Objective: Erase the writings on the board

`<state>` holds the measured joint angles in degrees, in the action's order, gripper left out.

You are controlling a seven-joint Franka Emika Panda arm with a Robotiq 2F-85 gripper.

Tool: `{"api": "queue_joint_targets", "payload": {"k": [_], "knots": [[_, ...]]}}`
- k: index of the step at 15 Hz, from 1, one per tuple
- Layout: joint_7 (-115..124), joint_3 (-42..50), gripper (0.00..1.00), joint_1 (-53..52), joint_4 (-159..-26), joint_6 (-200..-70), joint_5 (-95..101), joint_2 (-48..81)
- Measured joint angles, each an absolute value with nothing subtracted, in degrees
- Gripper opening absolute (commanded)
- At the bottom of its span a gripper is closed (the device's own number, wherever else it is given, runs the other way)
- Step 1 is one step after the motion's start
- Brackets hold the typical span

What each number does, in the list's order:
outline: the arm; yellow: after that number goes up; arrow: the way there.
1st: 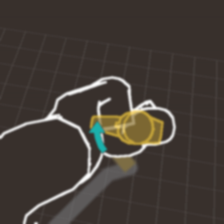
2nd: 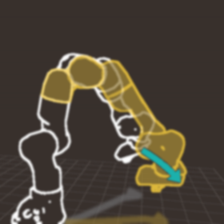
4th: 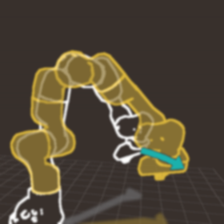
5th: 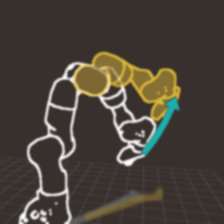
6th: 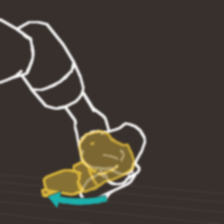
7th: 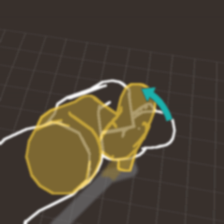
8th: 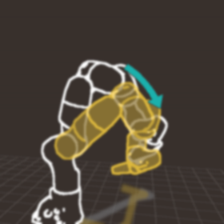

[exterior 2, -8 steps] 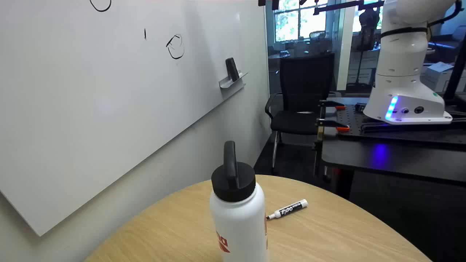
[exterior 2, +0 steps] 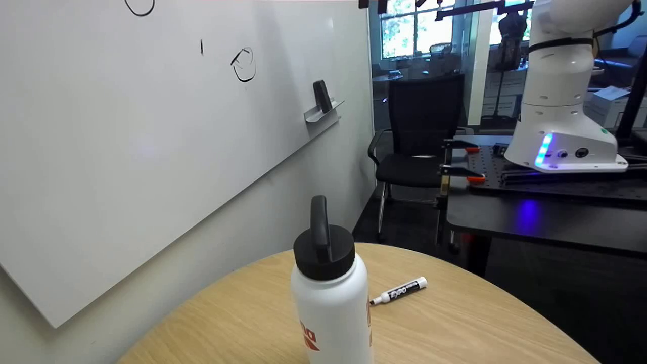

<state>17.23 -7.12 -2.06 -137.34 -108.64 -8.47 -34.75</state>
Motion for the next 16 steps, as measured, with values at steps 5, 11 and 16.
{"api": "queue_joint_targets", "payload": {"k": [5,11,16], "knots": [[14.26,-5.74,1.0,-1.64,-137.64,-111.99,-7.31,-34.61],[5.27,4.08,1.0,4.43,-140.65,-132.38,-2.15,-28.9],[5.58,6.34,1.0,9.36,-140.7,-144.01,1.85,-19.22]]}}
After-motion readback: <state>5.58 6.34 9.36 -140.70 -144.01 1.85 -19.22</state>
